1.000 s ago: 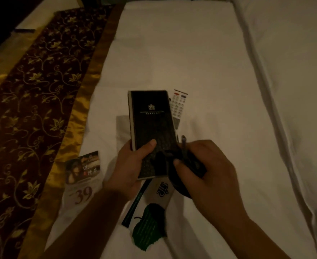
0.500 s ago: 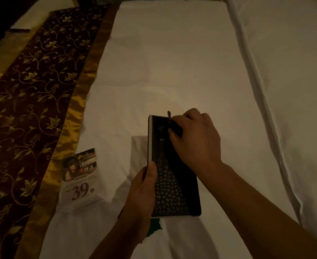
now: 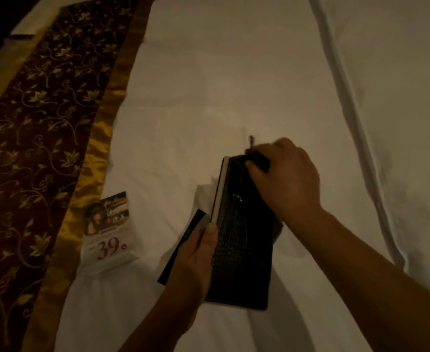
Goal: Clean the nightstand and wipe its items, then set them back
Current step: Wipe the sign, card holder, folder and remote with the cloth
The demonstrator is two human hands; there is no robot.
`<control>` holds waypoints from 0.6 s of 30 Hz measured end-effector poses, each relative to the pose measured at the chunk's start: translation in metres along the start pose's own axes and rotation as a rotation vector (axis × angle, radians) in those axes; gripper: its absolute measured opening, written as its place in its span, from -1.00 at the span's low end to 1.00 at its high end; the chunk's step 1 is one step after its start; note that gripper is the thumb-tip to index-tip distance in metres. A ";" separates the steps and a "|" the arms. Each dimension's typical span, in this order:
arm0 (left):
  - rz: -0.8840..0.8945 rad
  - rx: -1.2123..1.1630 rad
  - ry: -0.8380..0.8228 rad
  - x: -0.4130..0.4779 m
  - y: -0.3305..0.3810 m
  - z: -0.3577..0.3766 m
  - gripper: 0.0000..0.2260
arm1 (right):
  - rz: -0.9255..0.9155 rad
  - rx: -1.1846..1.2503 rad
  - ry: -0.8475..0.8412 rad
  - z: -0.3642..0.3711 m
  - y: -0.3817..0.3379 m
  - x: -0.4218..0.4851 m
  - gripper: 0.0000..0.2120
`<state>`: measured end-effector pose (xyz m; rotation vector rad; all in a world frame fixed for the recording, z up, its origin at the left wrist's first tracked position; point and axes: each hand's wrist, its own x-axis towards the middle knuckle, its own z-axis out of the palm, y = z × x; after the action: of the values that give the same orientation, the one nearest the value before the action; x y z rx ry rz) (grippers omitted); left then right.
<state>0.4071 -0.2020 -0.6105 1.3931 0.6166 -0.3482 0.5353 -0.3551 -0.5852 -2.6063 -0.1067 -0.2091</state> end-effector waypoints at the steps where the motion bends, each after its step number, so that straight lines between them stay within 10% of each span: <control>1: 0.000 -0.005 -0.003 0.000 -0.001 0.001 -0.43 | 0.033 0.007 0.004 -0.004 0.005 -0.010 -0.74; 18: 0.122 0.061 0.020 0.004 0.004 0.004 -0.64 | -0.061 0.248 -0.368 -0.039 0.003 -0.123 -0.84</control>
<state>0.4131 -0.2048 -0.6093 1.4870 0.5381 -0.2579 0.4097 -0.3820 -0.5741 -2.3671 -0.3204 0.2503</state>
